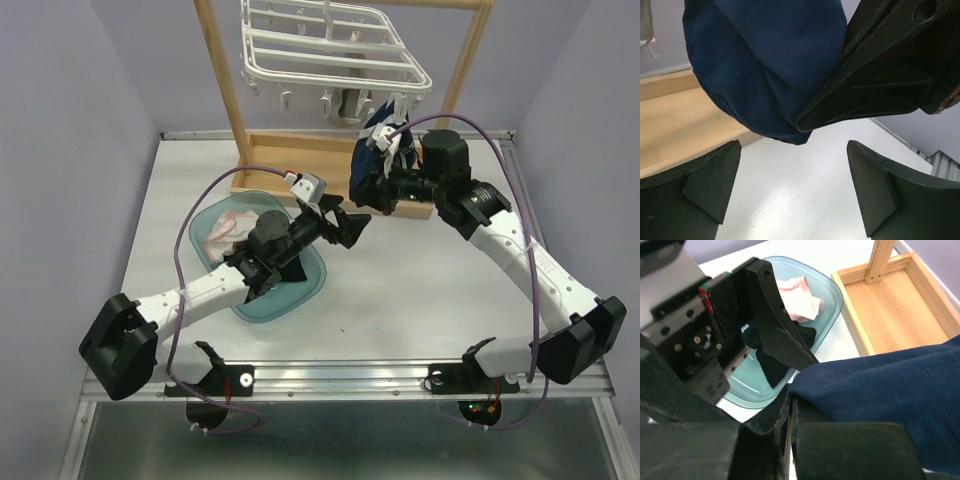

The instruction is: Remove the underwear clipped to the hanger

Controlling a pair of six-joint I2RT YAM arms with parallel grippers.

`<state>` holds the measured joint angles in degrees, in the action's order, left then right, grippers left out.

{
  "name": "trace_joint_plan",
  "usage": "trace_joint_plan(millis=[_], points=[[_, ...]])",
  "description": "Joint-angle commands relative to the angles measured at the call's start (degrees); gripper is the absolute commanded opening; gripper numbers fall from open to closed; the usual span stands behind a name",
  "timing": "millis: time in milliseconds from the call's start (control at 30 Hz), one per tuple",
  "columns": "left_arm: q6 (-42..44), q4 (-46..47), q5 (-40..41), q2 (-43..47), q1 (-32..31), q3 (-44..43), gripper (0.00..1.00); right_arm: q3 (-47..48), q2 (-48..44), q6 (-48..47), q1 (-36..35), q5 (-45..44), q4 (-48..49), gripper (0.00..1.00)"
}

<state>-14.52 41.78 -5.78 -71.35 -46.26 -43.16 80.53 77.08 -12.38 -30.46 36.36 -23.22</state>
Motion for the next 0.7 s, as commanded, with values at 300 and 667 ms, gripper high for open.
trace_joint_plan(millis=[300,667], points=[[5.03,13.84,8.68,-5.20,-1.38,-4.22,0.67,2.88,-0.79,5.88,-0.30,0.20,4.41,0.01],[6.00,18.07,7.01,-7.66,-1.38,-4.57,0.00,1.82,-1.40,7.46,-0.30,0.65,5.29,0.02]])
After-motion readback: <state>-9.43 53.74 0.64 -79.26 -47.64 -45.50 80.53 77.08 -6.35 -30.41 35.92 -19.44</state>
